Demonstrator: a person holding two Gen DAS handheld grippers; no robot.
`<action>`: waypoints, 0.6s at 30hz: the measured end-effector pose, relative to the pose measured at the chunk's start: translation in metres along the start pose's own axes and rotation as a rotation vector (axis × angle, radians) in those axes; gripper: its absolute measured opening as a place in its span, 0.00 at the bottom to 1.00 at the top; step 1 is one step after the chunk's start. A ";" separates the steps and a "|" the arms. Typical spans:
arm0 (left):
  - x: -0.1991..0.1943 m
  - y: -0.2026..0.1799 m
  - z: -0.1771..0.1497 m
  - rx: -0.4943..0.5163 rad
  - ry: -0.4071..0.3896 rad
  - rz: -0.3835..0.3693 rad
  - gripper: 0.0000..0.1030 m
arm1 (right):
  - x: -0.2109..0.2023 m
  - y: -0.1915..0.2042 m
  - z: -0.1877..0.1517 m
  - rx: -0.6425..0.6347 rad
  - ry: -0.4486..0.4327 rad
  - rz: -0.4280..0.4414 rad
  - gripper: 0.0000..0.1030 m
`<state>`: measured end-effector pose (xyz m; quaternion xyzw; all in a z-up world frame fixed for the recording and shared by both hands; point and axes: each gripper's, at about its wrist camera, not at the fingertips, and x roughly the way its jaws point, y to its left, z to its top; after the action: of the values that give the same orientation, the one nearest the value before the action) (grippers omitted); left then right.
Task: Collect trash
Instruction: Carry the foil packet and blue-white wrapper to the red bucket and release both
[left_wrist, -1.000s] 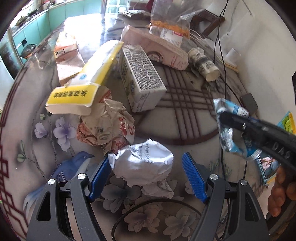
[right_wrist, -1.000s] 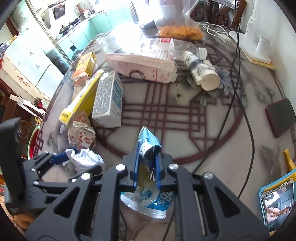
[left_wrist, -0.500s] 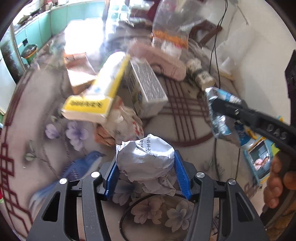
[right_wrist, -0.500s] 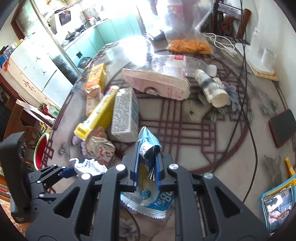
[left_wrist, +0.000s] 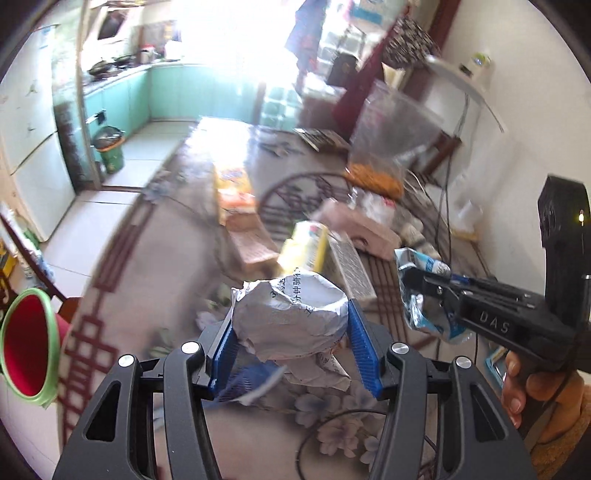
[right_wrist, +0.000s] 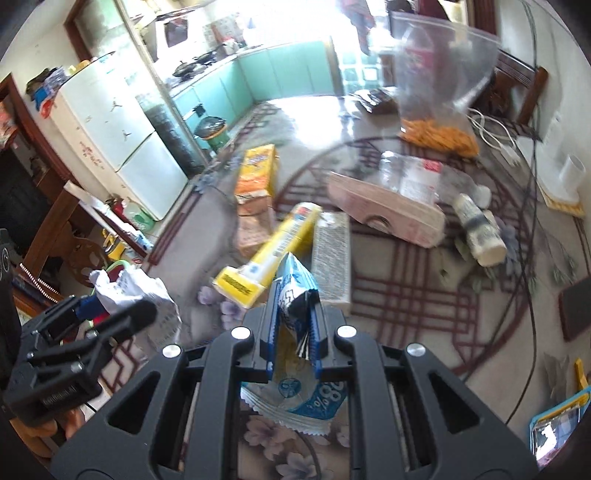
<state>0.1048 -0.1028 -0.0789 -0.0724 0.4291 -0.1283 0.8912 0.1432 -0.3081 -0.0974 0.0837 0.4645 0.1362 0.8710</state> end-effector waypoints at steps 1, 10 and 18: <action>-0.006 0.006 0.000 -0.012 -0.012 0.009 0.51 | 0.000 0.005 0.002 -0.009 -0.002 0.007 0.14; -0.032 0.049 0.002 -0.076 -0.065 0.053 0.51 | 0.002 0.045 0.004 -0.064 -0.008 0.033 0.14; -0.050 0.089 0.003 -0.091 -0.101 0.052 0.51 | 0.000 0.082 0.008 -0.076 -0.023 0.038 0.14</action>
<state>0.0919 -0.0035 -0.0612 -0.1082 0.3909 -0.0816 0.9104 0.1370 -0.2306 -0.0709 0.0608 0.4474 0.1694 0.8760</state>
